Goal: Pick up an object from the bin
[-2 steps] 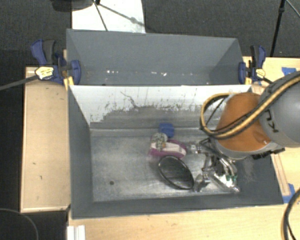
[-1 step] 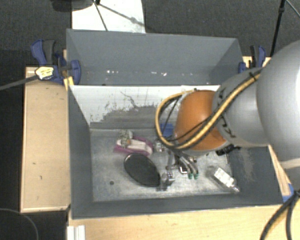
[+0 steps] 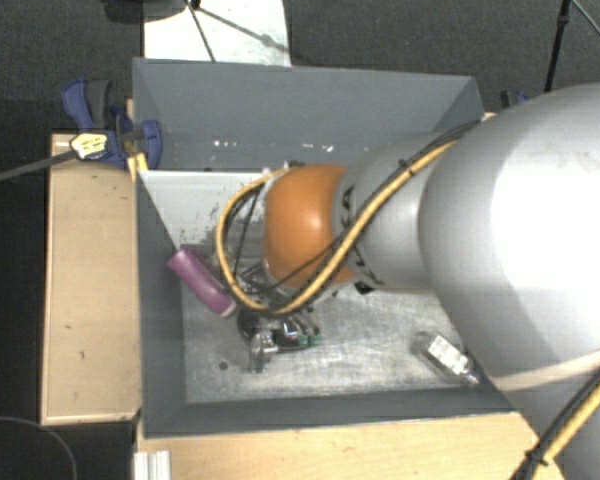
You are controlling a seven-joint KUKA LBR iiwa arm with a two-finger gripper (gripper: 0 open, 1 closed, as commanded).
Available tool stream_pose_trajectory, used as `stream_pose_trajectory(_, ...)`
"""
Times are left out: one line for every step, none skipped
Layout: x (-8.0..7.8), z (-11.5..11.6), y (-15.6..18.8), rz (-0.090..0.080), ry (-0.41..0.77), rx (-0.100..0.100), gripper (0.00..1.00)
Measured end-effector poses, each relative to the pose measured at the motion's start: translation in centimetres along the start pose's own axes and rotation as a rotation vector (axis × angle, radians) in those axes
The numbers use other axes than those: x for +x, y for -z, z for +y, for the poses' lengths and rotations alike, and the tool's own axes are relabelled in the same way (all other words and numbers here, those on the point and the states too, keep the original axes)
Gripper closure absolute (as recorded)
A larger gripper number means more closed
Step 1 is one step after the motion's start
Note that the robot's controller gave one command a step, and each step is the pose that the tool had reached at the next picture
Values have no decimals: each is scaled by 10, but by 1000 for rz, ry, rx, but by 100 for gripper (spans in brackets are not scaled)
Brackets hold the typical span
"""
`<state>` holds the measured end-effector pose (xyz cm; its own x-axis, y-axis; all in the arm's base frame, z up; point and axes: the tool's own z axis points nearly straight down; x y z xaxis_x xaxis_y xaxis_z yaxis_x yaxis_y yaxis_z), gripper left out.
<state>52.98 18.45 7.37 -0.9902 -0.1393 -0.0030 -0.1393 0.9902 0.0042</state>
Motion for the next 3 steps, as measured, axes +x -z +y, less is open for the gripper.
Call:
stream_pose_trajectory(15,-47,-3,3,-53,5,0)
stream_pose_trajectory(15,-44,-2,4,-44,4,100)
stream_pose_trajectory(20,-41,155,-6,-17,3,100)
